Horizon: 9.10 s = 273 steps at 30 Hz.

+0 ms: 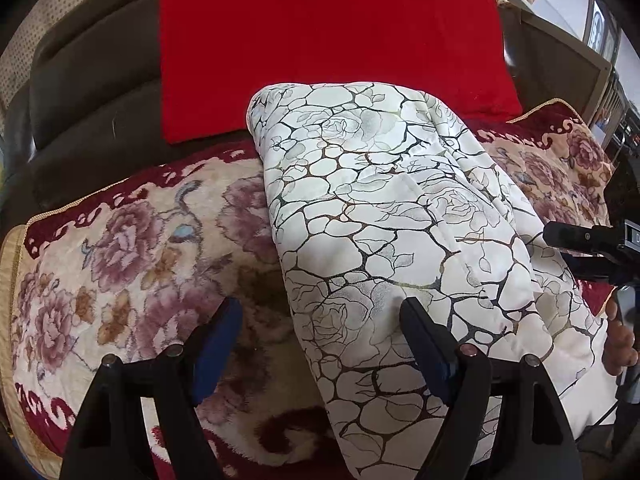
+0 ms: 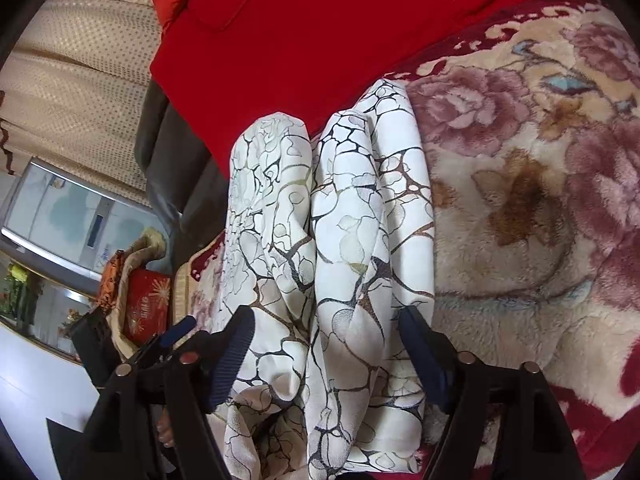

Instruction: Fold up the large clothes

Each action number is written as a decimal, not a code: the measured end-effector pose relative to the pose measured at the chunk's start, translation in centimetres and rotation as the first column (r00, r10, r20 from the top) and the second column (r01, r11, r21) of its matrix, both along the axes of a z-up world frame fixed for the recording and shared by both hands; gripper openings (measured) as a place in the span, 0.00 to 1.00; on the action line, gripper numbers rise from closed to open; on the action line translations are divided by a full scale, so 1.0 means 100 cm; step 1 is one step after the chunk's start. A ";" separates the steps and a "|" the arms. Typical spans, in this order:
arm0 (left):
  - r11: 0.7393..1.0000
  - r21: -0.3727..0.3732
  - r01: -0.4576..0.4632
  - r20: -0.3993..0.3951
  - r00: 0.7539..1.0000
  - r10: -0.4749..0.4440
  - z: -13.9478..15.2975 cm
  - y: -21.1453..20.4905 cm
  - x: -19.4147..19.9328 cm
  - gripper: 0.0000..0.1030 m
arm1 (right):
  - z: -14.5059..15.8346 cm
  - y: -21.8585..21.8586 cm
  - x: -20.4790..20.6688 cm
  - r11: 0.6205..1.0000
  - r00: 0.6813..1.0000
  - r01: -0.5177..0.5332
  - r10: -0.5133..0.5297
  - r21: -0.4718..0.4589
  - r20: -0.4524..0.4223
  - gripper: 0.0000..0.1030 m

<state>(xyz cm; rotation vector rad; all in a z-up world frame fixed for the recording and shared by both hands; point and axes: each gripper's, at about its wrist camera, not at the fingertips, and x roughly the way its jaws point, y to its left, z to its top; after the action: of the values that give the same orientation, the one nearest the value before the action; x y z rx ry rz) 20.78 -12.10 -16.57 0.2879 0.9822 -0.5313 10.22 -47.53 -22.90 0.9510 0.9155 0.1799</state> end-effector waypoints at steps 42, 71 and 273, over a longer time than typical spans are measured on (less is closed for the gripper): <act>0.894 -0.436 -0.105 -0.461 0.879 -0.121 -0.058 0.031 0.030 0.93 | -0.018 -0.020 -0.002 0.984 0.994 0.091 -0.098 0.154 0.038 0.81; 0.878 -0.475 -0.057 -0.231 0.971 -0.062 -0.010 0.034 0.006 0.62 | 0.051 0.110 0.056 0.976 0.984 -0.097 0.124 -0.195 0.127 0.38; 0.897 -0.136 -0.420 0.573 0.706 0.417 0.224 0.154 -0.264 0.98 | 0.280 0.265 -0.184 0.742 0.943 0.112 0.130 -0.661 0.305 0.73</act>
<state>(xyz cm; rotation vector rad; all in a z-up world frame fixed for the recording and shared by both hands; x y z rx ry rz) -5.57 3.25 5.82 0.2020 0.4052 0.0029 -8.19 -20.99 5.07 0.2159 0.5888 0.0042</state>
